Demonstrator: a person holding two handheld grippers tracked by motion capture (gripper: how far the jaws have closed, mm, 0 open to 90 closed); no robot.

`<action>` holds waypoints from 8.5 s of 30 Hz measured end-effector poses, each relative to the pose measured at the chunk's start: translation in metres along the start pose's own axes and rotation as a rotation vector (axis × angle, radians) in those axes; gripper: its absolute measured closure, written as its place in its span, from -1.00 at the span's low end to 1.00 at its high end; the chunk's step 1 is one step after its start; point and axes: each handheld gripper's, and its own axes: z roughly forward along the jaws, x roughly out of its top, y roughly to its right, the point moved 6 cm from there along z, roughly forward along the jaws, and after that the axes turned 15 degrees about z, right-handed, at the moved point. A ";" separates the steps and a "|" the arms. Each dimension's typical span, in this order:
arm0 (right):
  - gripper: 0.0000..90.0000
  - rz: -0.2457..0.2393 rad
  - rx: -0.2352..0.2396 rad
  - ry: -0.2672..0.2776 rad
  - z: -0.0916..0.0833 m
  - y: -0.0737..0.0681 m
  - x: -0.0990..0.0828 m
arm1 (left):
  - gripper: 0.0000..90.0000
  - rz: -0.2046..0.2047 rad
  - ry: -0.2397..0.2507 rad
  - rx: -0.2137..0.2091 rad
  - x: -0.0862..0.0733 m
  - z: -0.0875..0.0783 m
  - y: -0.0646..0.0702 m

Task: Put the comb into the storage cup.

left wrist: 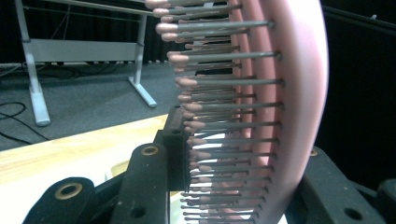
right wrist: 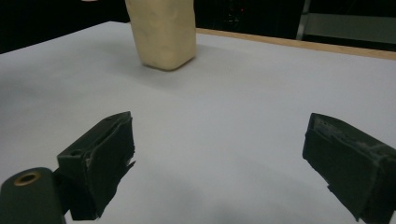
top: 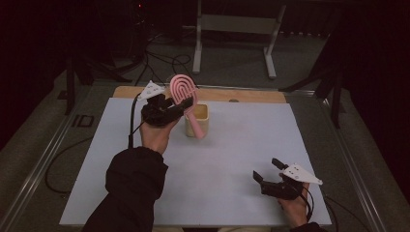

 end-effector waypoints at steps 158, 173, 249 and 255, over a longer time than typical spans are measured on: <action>-0.81 0.010 0.027 -0.002 0.000 0.000 -0.001 | 0.44 -0.050 -0.053 0.177 -0.026 0.084 -0.036; -0.80 0.012 0.029 -0.002 0.000 0.000 -0.001 | 0.44 -0.042 -0.069 0.174 -0.032 0.087 -0.032; -0.80 0.009 0.041 -0.019 0.006 -0.003 -0.003 | -0.18 -0.171 -0.173 0.207 -0.099 0.093 -0.042; -0.80 0.008 0.041 -0.020 0.006 -0.003 -0.003 | -0.49 -0.175 -0.192 0.237 -0.103 0.089 -0.044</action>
